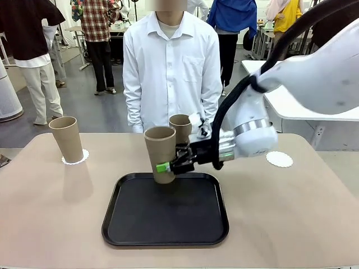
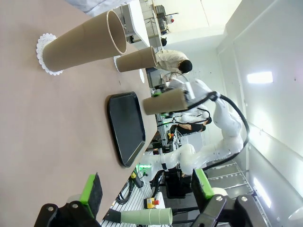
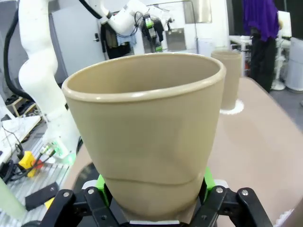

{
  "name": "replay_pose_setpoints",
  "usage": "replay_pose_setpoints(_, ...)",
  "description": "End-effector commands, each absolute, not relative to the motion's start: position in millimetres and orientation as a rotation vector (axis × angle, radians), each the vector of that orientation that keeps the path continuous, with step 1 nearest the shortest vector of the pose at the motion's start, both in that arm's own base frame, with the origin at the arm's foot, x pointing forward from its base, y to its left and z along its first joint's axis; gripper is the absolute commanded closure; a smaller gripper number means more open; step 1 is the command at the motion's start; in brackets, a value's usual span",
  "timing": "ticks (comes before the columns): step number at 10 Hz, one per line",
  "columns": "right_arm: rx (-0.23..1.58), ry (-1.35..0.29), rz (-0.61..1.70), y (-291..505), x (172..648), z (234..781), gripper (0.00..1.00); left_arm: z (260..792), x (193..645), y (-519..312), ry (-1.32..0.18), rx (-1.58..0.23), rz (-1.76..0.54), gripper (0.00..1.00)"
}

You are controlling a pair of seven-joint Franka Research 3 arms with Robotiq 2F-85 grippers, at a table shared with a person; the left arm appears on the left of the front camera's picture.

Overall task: Place coasters on the table and set cups on them.
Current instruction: Take one Reusable plastic cup from the Flat Tray and place it on a coaster set by the human.

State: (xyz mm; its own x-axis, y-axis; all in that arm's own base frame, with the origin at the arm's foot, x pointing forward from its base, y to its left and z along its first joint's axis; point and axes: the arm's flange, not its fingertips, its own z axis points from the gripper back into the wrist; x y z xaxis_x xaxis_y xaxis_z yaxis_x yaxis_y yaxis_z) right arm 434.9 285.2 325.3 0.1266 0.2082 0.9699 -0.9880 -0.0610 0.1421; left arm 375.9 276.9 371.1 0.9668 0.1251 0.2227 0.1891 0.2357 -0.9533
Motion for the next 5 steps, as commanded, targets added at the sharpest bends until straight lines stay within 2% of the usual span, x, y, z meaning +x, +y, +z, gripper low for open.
replay_pose_setpoints(1,1.076,-0.997,1.214,260,402,403,0.33,373,374,277,-0.28,-1.332,-0.042,0.0)
replay_pose_setpoints(3,1.029,-1.079,1.165,235,396,439,0.33,373,374,277,-0.28,-1.332,-0.042,0.0)
replay_pose_setpoints(5,0.991,-1.114,1.128,221,396,448,0.33,373,374,277,-0.28,-1.332,-0.042,0.0)
